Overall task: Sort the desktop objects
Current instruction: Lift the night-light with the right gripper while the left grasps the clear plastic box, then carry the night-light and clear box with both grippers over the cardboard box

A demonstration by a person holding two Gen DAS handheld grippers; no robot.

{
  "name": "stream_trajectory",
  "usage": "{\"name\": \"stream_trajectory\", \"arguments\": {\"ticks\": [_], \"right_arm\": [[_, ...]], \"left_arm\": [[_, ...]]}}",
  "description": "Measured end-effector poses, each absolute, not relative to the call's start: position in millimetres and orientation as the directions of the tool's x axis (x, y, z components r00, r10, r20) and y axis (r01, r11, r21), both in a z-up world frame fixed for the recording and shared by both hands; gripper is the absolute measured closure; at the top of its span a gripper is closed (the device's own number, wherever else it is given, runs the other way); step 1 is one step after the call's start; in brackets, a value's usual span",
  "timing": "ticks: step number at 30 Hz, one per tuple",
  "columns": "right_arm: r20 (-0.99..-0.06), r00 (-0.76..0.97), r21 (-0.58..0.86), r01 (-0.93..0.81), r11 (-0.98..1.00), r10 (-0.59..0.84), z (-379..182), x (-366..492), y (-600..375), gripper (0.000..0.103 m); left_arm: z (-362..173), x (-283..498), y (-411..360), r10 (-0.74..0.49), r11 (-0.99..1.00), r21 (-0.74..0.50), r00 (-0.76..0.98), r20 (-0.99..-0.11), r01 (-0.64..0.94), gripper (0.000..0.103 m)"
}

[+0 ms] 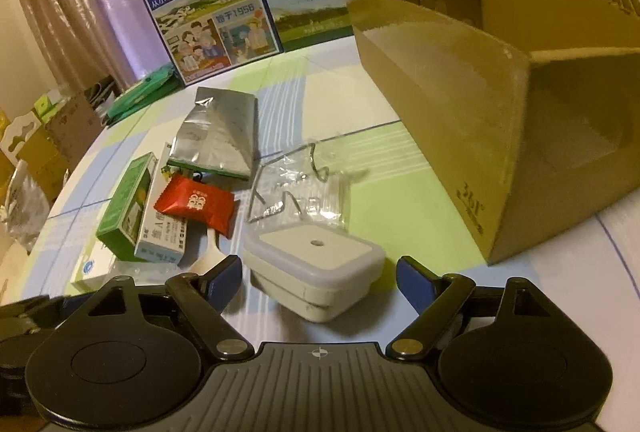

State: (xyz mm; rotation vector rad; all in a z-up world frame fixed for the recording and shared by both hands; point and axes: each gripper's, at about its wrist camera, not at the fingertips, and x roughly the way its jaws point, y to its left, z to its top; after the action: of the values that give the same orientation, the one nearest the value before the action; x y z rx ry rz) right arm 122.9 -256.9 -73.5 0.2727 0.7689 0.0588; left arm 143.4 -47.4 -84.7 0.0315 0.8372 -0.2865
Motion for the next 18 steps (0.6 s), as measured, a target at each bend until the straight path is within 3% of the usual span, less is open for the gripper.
{"name": "stream_trajectory", "arguments": {"ticks": [18], "right_arm": [[-0.667,0.732,0.217,0.016,0.976,0.136,-74.6,130.7,-247.2,0.027]], "left_arm": [[-86.0,145.0,-50.2,-0.232,0.962,-0.074,0.640,-0.733,0.265,0.016]]}}
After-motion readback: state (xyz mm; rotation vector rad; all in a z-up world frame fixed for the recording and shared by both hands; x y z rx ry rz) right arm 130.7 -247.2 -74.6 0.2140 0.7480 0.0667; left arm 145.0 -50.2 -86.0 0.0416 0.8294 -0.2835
